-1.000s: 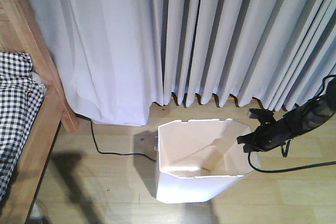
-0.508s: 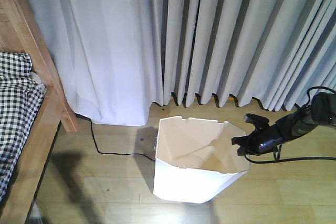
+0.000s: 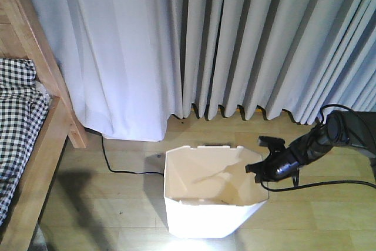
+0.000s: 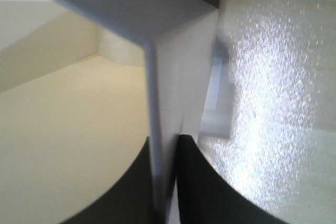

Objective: Move trash bin to bedside with robot
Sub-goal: 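Lower the bin to the floor beside the bed with the right gripper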

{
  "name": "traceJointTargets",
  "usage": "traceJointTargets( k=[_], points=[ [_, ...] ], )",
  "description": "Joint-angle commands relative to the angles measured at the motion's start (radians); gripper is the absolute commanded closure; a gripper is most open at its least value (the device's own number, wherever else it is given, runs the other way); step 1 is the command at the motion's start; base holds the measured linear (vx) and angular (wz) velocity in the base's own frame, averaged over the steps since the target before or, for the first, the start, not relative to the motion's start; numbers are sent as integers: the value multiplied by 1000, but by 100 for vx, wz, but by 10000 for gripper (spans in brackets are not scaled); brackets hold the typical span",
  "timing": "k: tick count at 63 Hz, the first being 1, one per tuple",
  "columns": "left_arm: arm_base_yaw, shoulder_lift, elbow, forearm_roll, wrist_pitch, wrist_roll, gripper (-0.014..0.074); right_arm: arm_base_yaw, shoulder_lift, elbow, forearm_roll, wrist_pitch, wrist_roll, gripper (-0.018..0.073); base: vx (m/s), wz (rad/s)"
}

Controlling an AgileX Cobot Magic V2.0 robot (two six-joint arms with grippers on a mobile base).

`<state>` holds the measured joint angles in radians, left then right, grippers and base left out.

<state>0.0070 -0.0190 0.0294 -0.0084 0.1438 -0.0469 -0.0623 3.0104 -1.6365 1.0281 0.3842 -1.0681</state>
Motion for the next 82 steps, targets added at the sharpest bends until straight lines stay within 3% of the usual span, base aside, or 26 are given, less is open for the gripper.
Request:
traceJointTargets(
  k=[1,28,52,82],
  points=[
    [-3,-10,28,-8,-71,-9,602,-3,-63,-20,52,104,0,559,0,0],
    [-3,-10,28,-8,-71,-9,602,-3,-48,-21,126,98,-83,520,0,0],
    [-3,-10,28,-8,-71,-9,602,-3,-45,-21,129,57,-98,436,0,0],
    [-3,-10,28,-8,-71,-9,602,-4,-45,-20,121,58,-106,87,0,0]
  ],
)
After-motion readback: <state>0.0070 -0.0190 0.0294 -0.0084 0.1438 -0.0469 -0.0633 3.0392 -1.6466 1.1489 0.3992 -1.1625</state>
